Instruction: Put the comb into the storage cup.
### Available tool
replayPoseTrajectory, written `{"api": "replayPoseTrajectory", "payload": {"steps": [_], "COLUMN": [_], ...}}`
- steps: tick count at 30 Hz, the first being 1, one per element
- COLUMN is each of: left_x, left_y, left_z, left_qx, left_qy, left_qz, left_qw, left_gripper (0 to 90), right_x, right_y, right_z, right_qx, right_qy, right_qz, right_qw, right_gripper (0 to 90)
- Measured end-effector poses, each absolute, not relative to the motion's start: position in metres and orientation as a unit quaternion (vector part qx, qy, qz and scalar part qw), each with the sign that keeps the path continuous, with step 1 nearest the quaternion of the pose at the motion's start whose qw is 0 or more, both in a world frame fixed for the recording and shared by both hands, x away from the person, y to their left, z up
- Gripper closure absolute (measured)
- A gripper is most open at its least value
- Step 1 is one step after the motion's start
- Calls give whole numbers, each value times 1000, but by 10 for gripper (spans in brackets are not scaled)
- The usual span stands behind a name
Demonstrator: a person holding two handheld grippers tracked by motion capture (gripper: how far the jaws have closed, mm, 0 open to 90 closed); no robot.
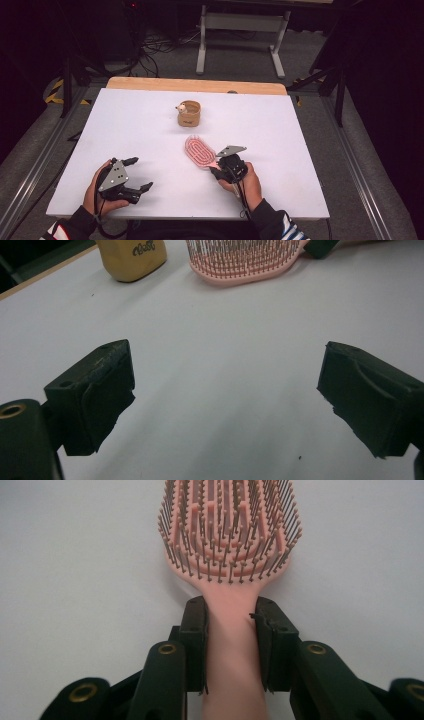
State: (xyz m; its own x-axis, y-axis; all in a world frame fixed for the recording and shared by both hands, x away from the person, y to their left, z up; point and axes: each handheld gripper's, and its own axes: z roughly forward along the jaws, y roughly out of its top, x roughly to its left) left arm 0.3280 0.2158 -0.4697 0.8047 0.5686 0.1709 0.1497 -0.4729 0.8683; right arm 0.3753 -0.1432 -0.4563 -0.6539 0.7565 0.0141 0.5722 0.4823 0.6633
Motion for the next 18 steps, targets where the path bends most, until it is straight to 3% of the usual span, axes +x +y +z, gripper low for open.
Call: {"api": "replayPoseTrajectory", "payload": {"steps": [18], "left_x": [330], "left_y": [217], "left_z": [-468], "left_qx": [820], "left_qy": [227], "left_qz": [219], "left_qw": [478], "left_gripper": [99], "right_x": [361], "right_y": [-163], "right_z": [-437], "right_qx": [360], "right_qy": [812], "right_qz": [401], "right_qw": [223], "right_gripper": [694]}}
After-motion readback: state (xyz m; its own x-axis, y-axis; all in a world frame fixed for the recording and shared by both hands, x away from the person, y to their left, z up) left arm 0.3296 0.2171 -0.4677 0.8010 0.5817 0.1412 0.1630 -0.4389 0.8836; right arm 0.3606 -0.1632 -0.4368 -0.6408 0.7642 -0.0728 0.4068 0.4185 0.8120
